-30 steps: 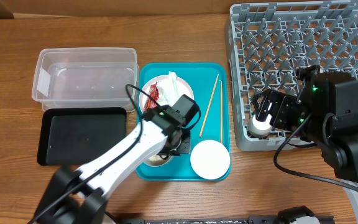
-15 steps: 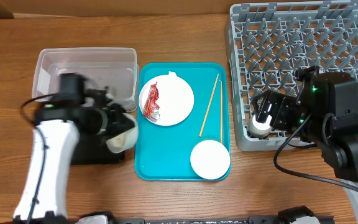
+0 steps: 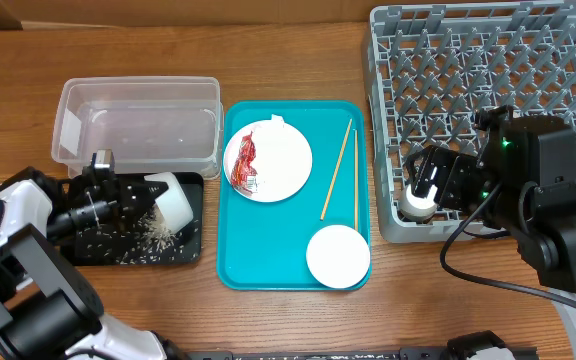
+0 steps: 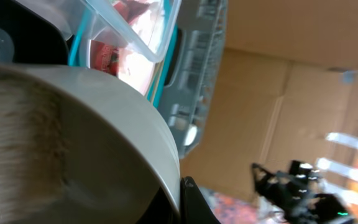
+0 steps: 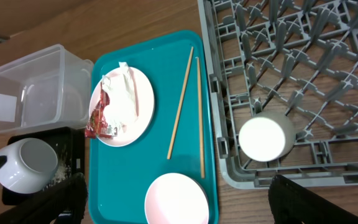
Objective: Sort waste into correct bins and load items into the dishwasher
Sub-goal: 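Tip the rice bowl over the black tray with the left gripper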
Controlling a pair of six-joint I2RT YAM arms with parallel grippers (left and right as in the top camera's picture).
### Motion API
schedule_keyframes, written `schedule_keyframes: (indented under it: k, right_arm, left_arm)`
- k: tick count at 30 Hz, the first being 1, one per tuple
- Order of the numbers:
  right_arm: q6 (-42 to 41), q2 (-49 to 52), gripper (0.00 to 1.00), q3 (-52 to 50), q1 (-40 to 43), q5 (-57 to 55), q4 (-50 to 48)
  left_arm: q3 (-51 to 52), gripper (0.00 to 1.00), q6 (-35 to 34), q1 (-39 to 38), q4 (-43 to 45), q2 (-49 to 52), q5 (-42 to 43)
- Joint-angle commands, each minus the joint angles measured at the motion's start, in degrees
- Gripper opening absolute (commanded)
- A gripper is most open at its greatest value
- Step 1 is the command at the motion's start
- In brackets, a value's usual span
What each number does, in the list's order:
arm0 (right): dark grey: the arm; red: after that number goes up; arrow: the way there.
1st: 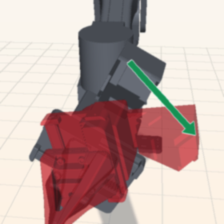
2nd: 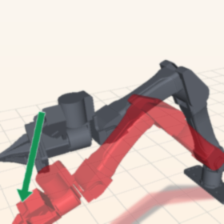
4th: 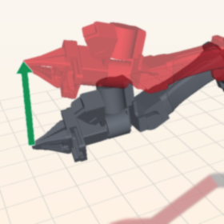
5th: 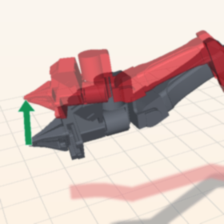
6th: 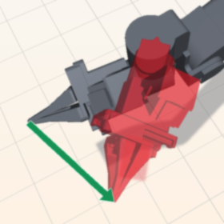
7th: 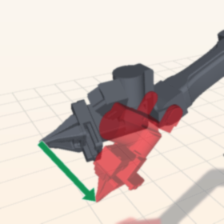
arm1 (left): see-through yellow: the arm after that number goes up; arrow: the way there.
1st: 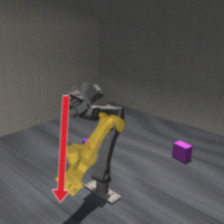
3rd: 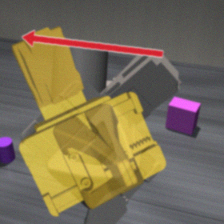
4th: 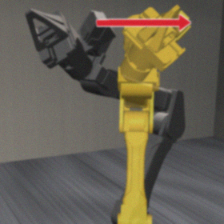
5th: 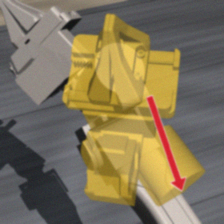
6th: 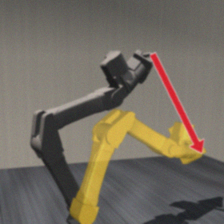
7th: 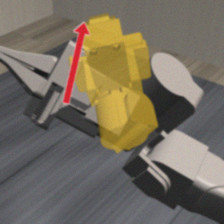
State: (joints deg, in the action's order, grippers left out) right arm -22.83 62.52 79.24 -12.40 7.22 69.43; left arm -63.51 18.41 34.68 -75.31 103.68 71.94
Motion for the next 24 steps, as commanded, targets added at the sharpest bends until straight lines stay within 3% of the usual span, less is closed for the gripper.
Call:
schedule_keyframes:
  k: [1, 5, 9, 11, 12, 13, 14, 15, 17, 18, 20, 22, 23, 24]
  right_arm:
    - [0.4, -0.1, 0.94, 1.1, 0.2, 0.0, -0.3]
    - [0.4, -0.1, 0.94, 1.1, 0.2, -0.1, -0.3]
    - [0.4, -0.1, 0.94, 1.1, 0.2, -0.1, -0.3]
    - [0.4, -0.1, 0.94, 1.1, 0.2, 0.0, -0.3]
    - [0.4, -0.1, 0.94, 1.1, 0.2, -0.1, -0.3]
    - [0.4, -0.1, 0.94, 1.1, 0.2, 0.0, -0.4]
    - [0.4, -0.1, 0.94, 1.1, 0.2, -0.1, -0.3]
    - [0.4, -0.1, 0.94, 1.1, 0.2, -0.1, -0.2]
    - [0.4, -0.1, 0.95, 1.1, 0.2, -0.1, 0.1]
    - [0.4, -0.1, 0.95, 1.1, 0.2, -0.1, 0.1]
    - [0.4, -0.1, 0.95, 1.1, 0.2, -0.1, 0.0]
    - [0.4, -0.1, 0.95, 1.1, 0.2, -0.1, 0.0]
    - [0.4, -0.1, 0.95, 1.1, 0.2, -0.1, -0.1]
    - [0.4, -0.1, 0.95, 1.1, 0.2, -0.1, -0.3]
  left_arm:
    - [-0.6, 0.04, 8.9, 0.8, -3.6, 2.4, 10.5]
    - [-1.9, 0.04, 11.9, 1.0, -3.0, 2.4, 10.1]
    - [-3.2, 0.04, 14.8, 1.0, -8.1, 2.4, 10.8]
    - [-3.5, 0.04, 22.6, 1.1, -7.0, 2.3, 12.0]
    - [-3.5, 0.04, 19.5, 1.3, -2.6, 2.5, 10.5]
    - [-3.5, 0.04, 11.6, 1.4, -0.9, 2.9, 9.2]
    - [-3.4, 0.04, 7.9, 1.4, -2.9, 3.1, 9.0]
    - [-3.5, 0.04, 12.2, 1.2, -8.3, 3.0, 10.9]
    - [-3.7, 0.04, 30.1, 1.1, -14.3, 2.3, 13.7]
    - [-3.9, 0.04, 32.3, 1.4, -14.1, 2.3, 12.9]
    - [-3.8, 0.04, 26.8, 1.4, -17.3, 2.6, 11.8]
    - [-4.0, 0.04, 35.1, 1.3, -19.4, 2.4, 11.1]
    - [-4.1, 0.04, 31.6, 1.7, -19.4, 2.5, 9.0]
    - [-4.1, 0.04, 32.4, 1.7, -21.7, 2.5, 9.0]
